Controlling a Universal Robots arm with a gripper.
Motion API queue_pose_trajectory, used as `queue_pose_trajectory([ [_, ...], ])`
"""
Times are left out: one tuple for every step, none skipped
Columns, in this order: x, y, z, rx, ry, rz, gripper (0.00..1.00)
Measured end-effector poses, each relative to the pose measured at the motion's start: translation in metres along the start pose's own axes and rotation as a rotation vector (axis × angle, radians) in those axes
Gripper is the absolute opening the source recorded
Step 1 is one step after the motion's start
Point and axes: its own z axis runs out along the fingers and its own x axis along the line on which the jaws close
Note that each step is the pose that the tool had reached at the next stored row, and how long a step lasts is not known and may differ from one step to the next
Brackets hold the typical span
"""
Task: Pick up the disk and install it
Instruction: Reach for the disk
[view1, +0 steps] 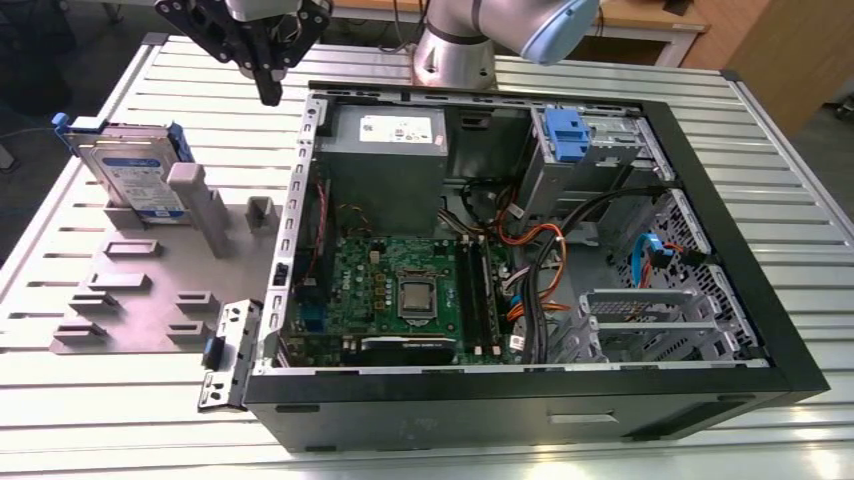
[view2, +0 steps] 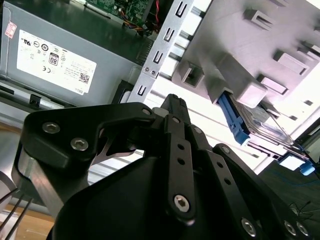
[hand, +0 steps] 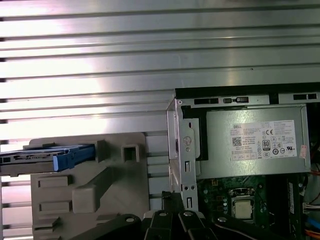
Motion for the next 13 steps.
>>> queue_pose_trajectory([
  [0.0008, -0.0001, 0.0, 0.0, 0.0, 0.0, 0.11],
  [0.0017, -0.0001, 0.0, 0.0, 0.0, 0.0, 0.11],
  [0.0028, -0.0002, 0.0, 0.0, 0.0001, 0.0, 0.11],
  [0.0042, -0.0003, 0.0, 0.0, 0.0, 0.0, 0.11],
  [0.006, -0.0005, 0.0, 0.0, 0.0, 0.0, 0.11],
  [0.0079, -0.0006, 0.0, 0.0, 0.0, 0.0, 0.11],
  [0.01, -0.0008, 0.0, -0.0001, -0.0001, 0.0, 0.11],
  [0.0119, -0.0009, 0.0, -0.0001, 0.0, 0.0, 0.11],
  [0.0137, -0.001, 0.0, 0.0, 0.0, 0.0, 0.11],
  [0.0155, -0.0012, -0.0001, 0.0, 0.0, 0.0, 0.11],
  [0.0175, -0.0013, -0.0001, 0.0, 0.0, 0.0, 0.11],
  [0.0192, -0.0015, 0.0, -0.0001, -0.0001, 0.0, 0.11],
  [0.0207, -0.0016, -0.0001, -0.0001, 0.0, 0.0, 0.11],
])
